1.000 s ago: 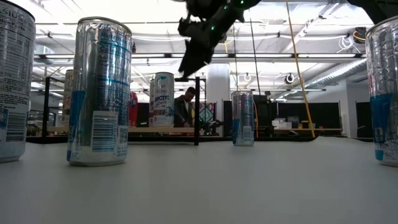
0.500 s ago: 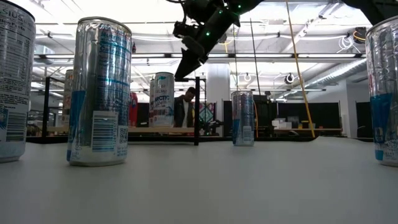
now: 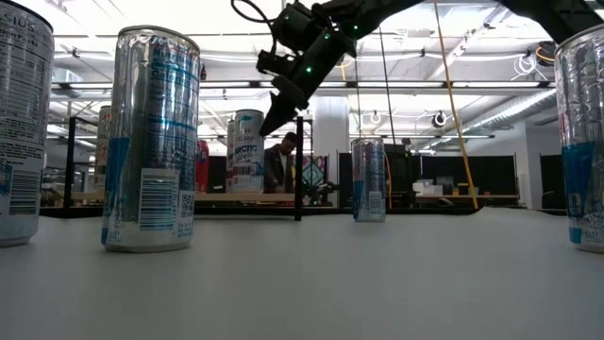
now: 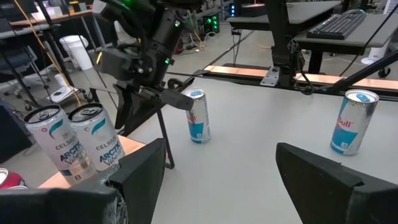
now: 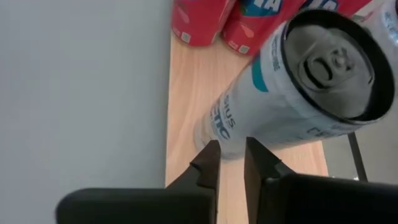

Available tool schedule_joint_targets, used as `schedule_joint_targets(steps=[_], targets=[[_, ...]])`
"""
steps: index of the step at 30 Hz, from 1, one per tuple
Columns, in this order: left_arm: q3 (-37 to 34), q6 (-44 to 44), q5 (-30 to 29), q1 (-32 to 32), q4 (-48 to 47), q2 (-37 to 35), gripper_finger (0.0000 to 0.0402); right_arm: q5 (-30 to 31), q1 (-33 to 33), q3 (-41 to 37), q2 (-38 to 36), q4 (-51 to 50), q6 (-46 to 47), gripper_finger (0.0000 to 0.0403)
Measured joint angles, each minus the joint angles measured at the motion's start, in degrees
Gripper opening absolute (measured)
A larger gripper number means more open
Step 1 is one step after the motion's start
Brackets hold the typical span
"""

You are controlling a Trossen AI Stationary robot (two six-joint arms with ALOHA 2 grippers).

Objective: Place canned beverage on shelf
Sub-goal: Put the right white-blue soda can on the shelf aligned with the other white-blue soda can

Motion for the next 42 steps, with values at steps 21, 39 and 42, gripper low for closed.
schedule_joint_targets(steps=[21,39,42], targets=[[0.00,0.50,-0.26,0.00,-0.07,-0.02,0.0301,0.05,-0.93,0.00,1.20,6.63,-5.93,0.0006],[-0.02,-0.03,-0.38,0.00,-0.02,-0.02,0.0301,0.05,1.21,0.02,1.03,4.35,-7.16,0.0006],[-0.02,-0.04,-0.42,0.00,0.05,-0.02,0.0301,0.07,1.00,0.02,1.03,6.36,-7.20,0.0006]])
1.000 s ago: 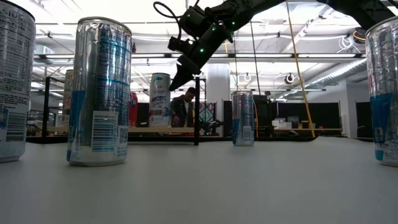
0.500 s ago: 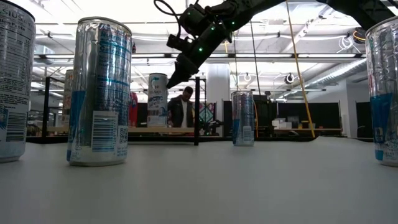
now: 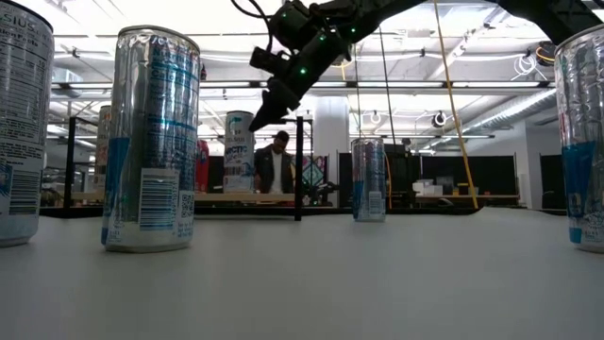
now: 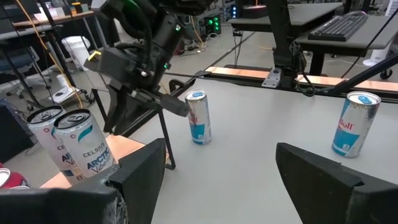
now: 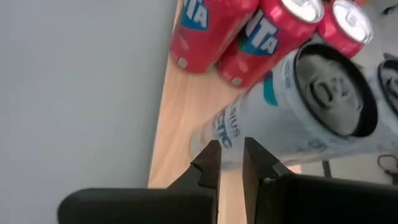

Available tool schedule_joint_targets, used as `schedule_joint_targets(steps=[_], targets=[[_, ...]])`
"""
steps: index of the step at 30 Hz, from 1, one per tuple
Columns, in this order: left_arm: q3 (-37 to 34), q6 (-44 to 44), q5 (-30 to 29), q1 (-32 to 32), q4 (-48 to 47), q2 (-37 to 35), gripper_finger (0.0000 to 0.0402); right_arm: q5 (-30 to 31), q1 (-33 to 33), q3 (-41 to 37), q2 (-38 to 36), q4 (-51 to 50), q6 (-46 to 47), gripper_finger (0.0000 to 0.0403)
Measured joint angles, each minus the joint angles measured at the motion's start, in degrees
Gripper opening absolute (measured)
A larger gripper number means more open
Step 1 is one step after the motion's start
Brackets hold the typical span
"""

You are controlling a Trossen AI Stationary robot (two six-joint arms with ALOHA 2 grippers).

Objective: Place canned beverage on shelf
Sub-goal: Put the right white-blue soda can on the shelf aligned with the other white-blue soda can

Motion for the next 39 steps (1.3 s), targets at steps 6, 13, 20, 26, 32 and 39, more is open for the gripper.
schedule_joint_targets(steps=[6,13,20,26,32,39], targets=[[0.00,-0.02,-0.04,0.00,0.01,0.00,0.0301,-0.14,-1.02,0.04,0.54,2.70,-1.32,0.0006],[0.00,-0.02,-0.04,0.00,-0.01,-0.02,0.0301,-0.24,-1.46,0.04,1.57,2.78,-2.02,0.0006],[-0.02,0.00,-0.04,0.00,-0.10,-0.02,0.0301,0.35,-1.46,0.04,1.64,1.77,-2.02,0.0006],[-0.02,0.00,-0.05,0.00,-0.08,-0.02,0.0301,3.60,-1.66,0.04,1.63,1.50,-3.33,0.0006],[-0.02,0.00,-0.04,0.00,-0.08,-0.02,0.0301,2.93,-2.21,0.04,1.60,3.23,-3.52,0.0006],[-0.02,-0.02,-0.04,0.00,-0.05,-0.02,0.0301,1.29,-2.25,0.04,1.60,4.61,-3.51,0.0006]])
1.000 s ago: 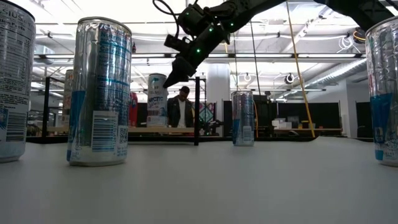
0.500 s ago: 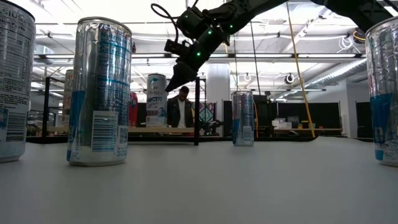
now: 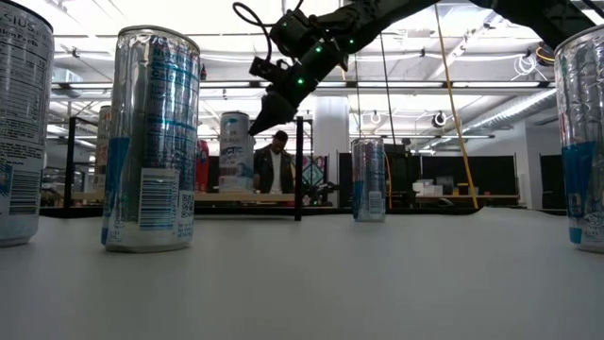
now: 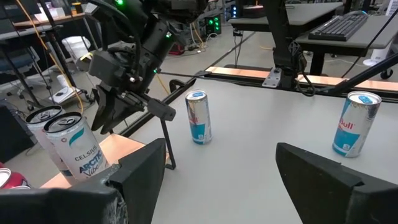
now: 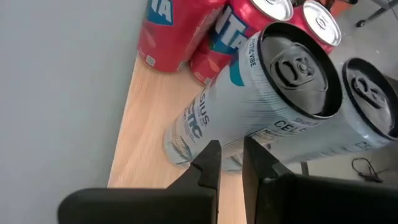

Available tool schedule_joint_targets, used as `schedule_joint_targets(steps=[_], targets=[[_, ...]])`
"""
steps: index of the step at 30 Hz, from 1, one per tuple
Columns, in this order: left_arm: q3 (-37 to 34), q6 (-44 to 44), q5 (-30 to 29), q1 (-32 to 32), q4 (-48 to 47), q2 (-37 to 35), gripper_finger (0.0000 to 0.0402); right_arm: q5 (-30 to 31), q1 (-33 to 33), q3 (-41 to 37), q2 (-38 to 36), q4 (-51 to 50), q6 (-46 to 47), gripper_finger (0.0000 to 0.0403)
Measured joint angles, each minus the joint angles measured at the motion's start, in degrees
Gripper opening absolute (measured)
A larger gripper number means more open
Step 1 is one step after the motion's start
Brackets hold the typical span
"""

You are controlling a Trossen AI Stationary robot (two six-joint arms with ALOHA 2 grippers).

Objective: Place canned beverage on shelf
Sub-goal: Put the right white-blue soda can on the shelf aligned with the other white-blue soda can

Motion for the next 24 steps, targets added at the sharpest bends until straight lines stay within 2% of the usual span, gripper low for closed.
schedule_joint_targets(steps=[15,19,24], targets=[[0.00,-1.01,0.00,0.01,-0.04,0.00,0.0301,-0.80,1.02,-0.02,-0.07,-3.87,3.32,0.0006],[0.00,-0.98,0.00,0.00,-0.04,0.00,0.0301,-4.73,1.90,-0.02,-0.07,-1.69,4.96,0.0006],[0.00,-1.01,-0.09,0.00,-0.04,0.00,0.0301,-4.59,2.43,-0.02,0.46,2.30,6.62,0.0006]])
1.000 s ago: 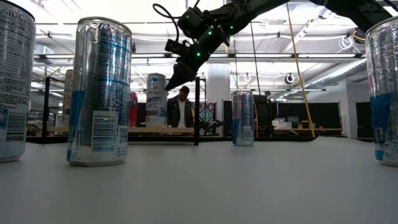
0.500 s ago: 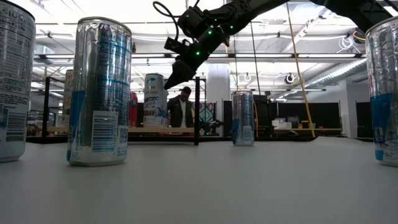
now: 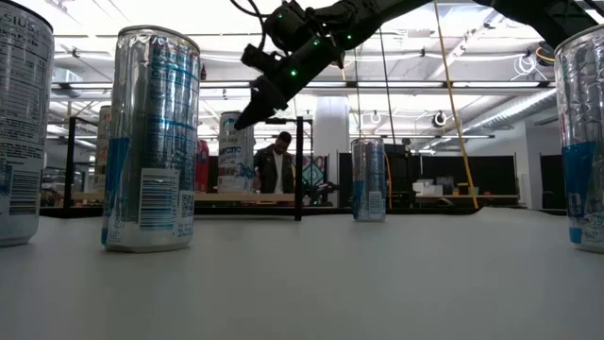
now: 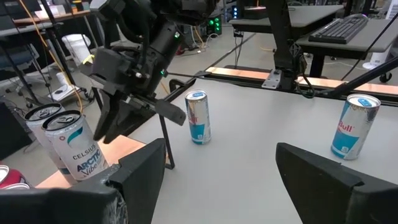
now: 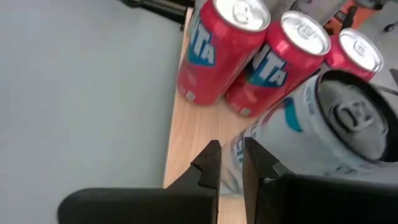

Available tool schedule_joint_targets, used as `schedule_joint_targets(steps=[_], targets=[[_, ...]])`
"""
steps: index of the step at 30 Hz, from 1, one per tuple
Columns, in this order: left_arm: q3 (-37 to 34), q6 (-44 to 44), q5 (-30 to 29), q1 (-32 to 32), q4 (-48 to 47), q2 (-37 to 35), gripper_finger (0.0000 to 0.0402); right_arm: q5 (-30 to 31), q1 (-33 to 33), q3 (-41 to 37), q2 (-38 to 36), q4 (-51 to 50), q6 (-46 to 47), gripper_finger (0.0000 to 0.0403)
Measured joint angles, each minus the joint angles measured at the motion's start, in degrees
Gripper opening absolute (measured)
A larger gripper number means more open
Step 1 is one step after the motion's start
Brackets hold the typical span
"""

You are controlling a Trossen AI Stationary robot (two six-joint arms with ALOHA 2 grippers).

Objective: Place canned beverage on shelf
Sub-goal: Put the right white-blue soda can on the shelf aligned with the other white-blue soda can

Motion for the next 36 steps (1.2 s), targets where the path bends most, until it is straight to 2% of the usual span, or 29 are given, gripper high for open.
schedule_joint_targets(steps=[7,36], targets=[[0.00,-0.07,-0.15,0.00,0.01,0.02,0.0301,0.04,0.02,-0.04,0.66,3.39,1.32,0.0006],[0.00,-0.28,-0.13,0.00,0.02,0.01,0.0301,0.28,-1.73,-0.04,0.67,6.51,1.34,0.0006]])
